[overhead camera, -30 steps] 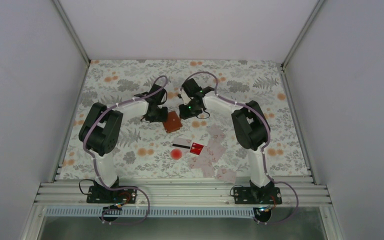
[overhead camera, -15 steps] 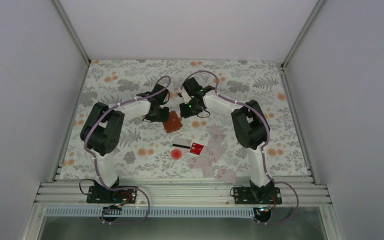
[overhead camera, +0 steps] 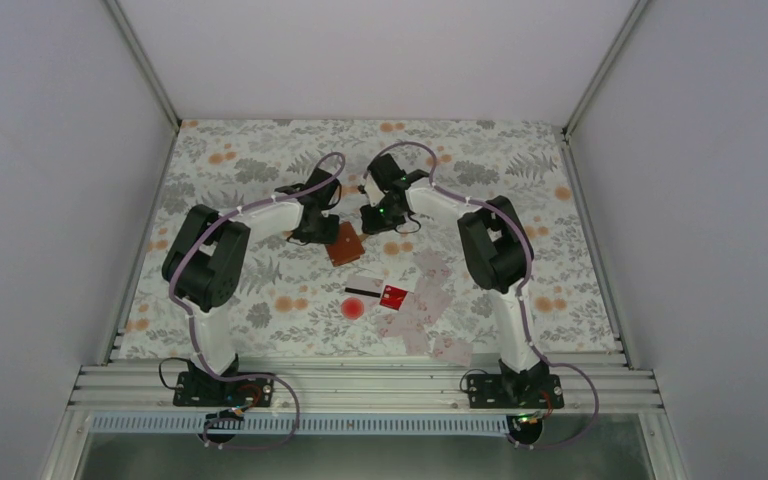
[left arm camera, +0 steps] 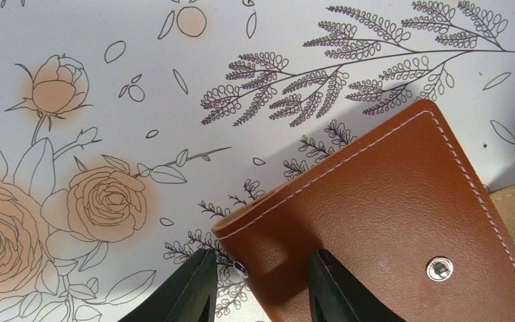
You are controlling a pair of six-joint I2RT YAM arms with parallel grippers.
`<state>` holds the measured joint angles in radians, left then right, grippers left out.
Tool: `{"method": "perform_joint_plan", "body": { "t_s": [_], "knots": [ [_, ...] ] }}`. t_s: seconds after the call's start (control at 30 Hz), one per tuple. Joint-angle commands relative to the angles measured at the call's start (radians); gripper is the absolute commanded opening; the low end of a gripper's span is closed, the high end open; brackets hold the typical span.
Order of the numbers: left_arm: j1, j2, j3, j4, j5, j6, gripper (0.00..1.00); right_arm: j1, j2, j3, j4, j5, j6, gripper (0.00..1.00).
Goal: Put the credit cards into the card holder
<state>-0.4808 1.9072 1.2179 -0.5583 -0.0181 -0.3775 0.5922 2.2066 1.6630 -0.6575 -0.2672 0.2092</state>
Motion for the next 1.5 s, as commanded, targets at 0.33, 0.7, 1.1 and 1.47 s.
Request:
{"method": "perform_joint_plan", "body": {
  "t_s": [0.33,0.7,1.1,1.47],
  "knots": [
    [-0.025,0.058,0.002,-0.029,0.018,0.029,0.36,-0.018,-0.055,-0.058,0.029,-0.105,0.056,0.08],
    [-0.038,-0.040,0.070,-0.095,0.017,-0.017,0.62,-0.032,-0.145,-0.084,0.038,-0.158,0.104,0.04],
    [-0.051,-0.142,0.091,-0.086,0.093,-0.113,0.83,-0.035,-0.298,-0.140,0.054,-0.226,0.212,0.04],
    [-0.041,-0.109,0.068,-0.001,0.170,-0.149,0.78,-0.038,-0.303,-0.211,0.075,-0.218,0.204,0.04]
  ]
}}
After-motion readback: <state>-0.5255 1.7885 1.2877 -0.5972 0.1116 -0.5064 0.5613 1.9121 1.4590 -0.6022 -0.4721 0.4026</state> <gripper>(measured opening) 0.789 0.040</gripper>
